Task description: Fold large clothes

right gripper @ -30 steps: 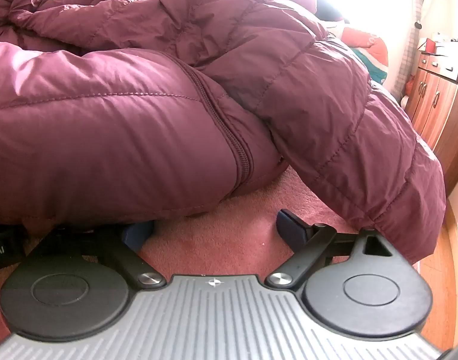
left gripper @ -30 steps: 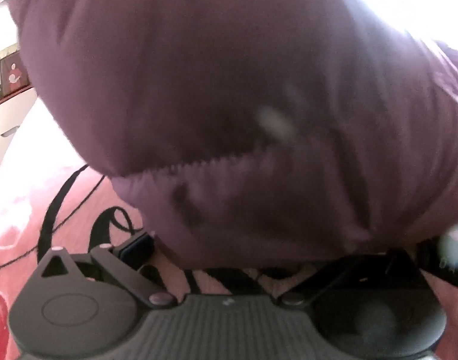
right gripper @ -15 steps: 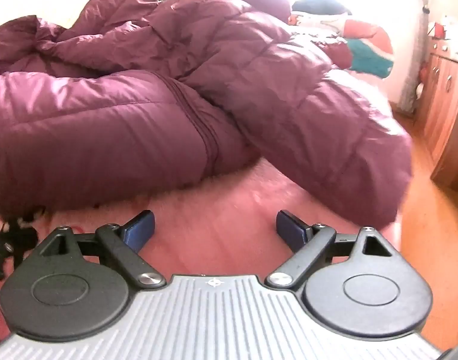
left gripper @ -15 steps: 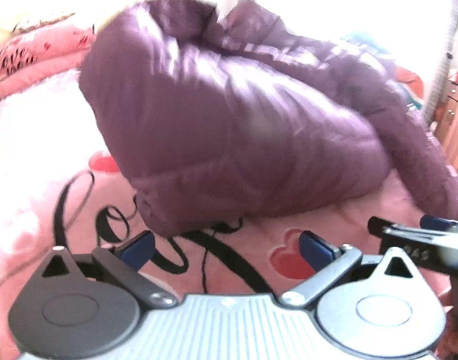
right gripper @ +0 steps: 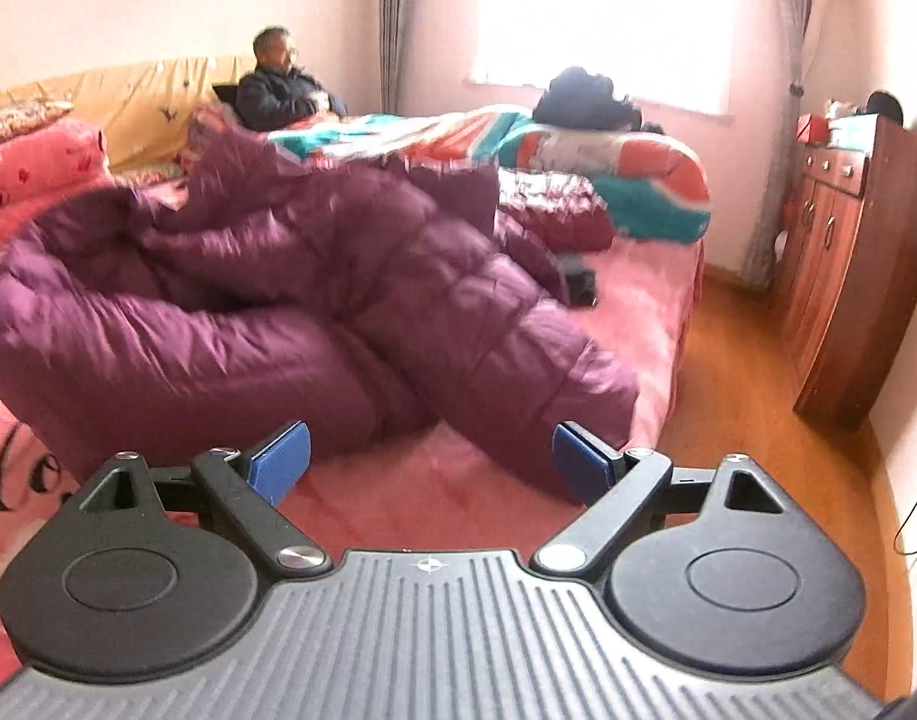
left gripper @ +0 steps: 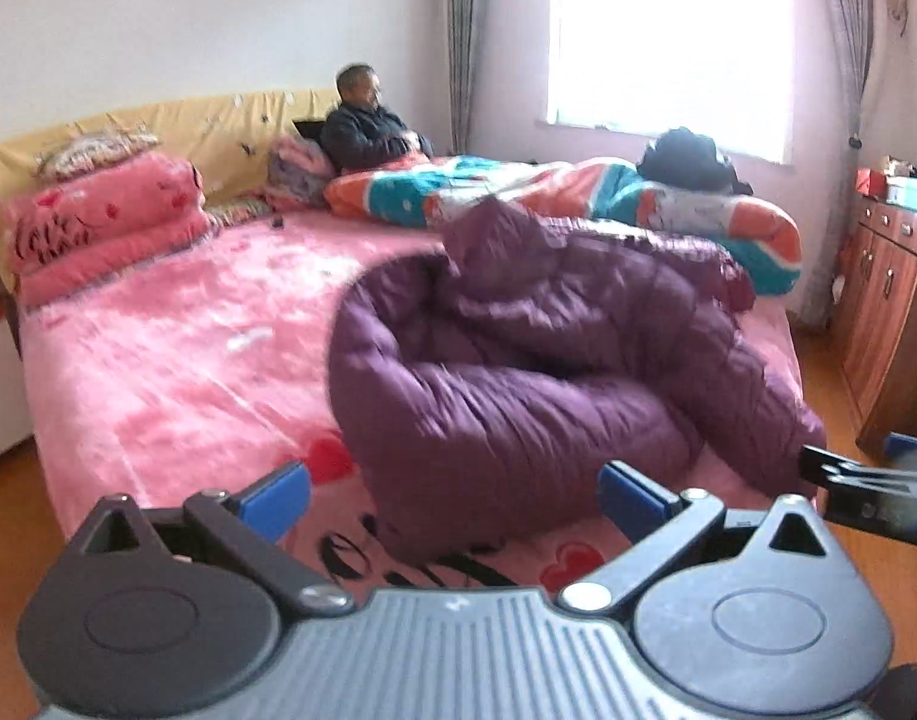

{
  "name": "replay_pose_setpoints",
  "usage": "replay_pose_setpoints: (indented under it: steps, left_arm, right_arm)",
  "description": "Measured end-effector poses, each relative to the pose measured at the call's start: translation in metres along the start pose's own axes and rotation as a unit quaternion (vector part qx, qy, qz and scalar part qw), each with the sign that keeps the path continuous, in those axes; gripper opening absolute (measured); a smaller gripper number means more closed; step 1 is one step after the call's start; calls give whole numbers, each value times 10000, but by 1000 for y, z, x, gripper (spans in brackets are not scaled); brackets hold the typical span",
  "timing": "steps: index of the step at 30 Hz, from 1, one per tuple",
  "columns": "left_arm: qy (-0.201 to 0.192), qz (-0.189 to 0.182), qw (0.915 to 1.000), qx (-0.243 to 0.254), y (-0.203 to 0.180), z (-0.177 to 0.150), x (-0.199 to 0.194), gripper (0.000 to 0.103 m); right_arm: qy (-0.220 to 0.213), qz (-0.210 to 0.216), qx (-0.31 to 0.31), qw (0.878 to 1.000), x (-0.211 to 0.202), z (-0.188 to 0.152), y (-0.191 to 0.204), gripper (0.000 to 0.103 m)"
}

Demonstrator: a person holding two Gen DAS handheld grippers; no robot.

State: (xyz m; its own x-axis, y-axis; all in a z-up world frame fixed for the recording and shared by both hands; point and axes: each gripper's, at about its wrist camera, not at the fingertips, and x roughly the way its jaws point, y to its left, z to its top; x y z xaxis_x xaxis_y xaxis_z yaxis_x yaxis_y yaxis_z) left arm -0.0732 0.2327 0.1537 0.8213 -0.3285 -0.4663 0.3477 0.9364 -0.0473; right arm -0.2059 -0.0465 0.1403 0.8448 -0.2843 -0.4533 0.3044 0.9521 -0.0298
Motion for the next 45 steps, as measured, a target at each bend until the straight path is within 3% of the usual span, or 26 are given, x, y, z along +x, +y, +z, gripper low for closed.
replay_pose_setpoints:
  steps: [1,2,6,13,24,35,45]
  left_arm:
    - [-77,39,10000,36,-20,3,-12,102]
    - [-160,32,9999,36,9,7,-18,102]
    - [-430,364,9984,28,-43,22,-54,102]
    - [-666,548,9962,123,-50,49,-108,102]
    - [-914,735,9929,190,-85,65,-137,102]
    - [-1026,913,9905,101,-89,60,-134,102]
    - [-1054,831,9909,111,-99,57,-132,102]
  right_arm:
    - [-36,-8,15,10000,-16,2,-2,103]
    - [-72,-10,44,10000,-27,8,-4,103]
    - [-257,-72,146,9995,-58,31,-13,103]
    - [-590,12,183,9981,-123,61,-9,103]
    - [-996,143,-19,9949,-187,74,7,103]
    - [-1176,119,-42,9930,-174,80,11,103]
    - [-1259,87,7,9920,-175,73,3,103]
